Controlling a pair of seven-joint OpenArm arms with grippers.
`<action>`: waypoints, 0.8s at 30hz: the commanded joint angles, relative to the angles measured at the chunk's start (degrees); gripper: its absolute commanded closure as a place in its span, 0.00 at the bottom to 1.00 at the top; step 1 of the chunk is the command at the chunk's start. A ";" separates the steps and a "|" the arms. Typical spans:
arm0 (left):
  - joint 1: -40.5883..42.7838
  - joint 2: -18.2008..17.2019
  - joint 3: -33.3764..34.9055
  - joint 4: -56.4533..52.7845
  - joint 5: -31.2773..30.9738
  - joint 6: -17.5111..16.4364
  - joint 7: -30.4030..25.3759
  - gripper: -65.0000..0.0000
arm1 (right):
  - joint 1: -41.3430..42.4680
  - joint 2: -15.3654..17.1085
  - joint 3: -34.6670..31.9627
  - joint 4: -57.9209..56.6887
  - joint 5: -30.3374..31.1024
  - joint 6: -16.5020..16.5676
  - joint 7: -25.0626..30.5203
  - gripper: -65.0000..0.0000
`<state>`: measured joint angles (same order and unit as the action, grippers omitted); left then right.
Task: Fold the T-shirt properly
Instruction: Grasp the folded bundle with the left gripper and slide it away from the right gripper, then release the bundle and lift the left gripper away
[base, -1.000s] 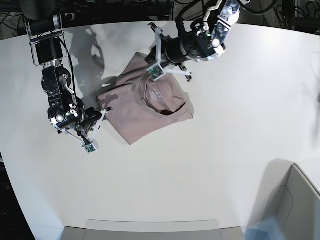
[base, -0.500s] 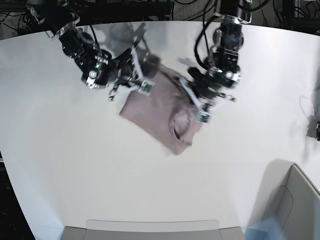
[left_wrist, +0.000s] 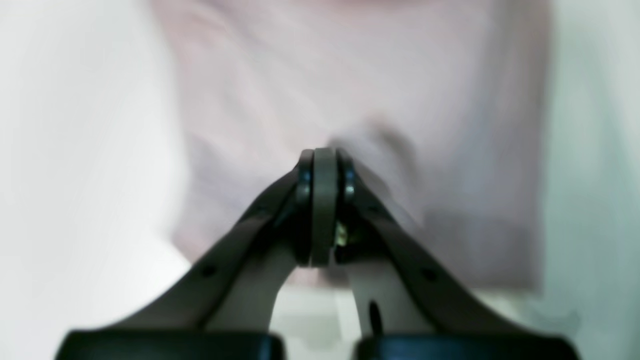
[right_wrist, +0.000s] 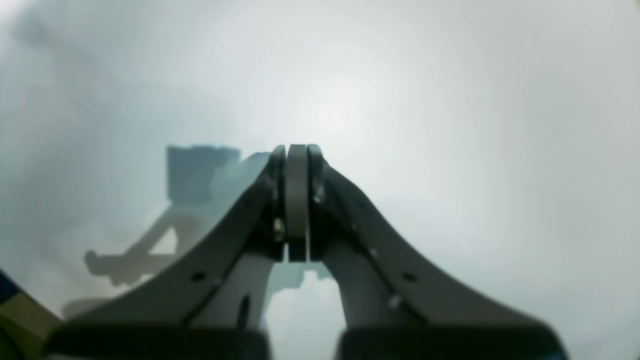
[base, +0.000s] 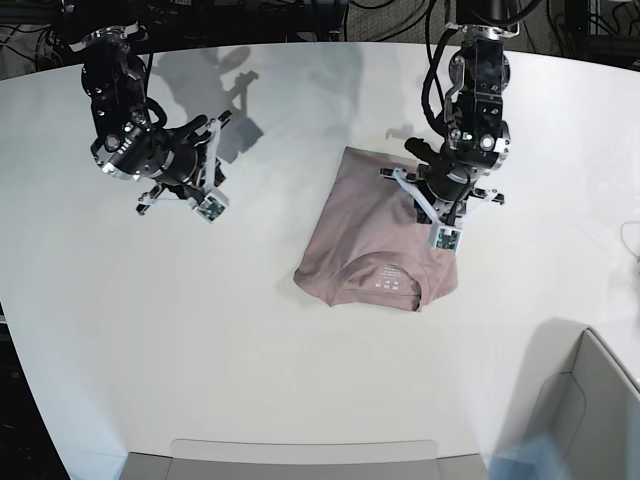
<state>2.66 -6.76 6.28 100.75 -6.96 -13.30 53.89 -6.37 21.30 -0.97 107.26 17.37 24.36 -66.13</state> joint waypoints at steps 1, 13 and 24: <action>-2.70 0.57 0.53 0.39 -0.73 -0.37 -2.15 1.00 | -0.88 0.37 2.16 1.09 0.00 0.04 0.50 1.00; -12.46 4.00 0.27 -22.20 -0.29 -0.37 -4.26 1.00 | -10.99 0.55 6.64 3.90 0.00 0.04 0.85 1.00; -16.33 -7.87 -7.65 -38.38 -0.64 -0.46 -12.44 1.00 | -12.05 0.37 6.64 4.96 0.00 0.04 0.59 1.00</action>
<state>-13.72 -13.13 -0.67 62.83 -10.94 -16.03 37.34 -18.92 21.26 5.30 111.26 17.12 24.27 -66.24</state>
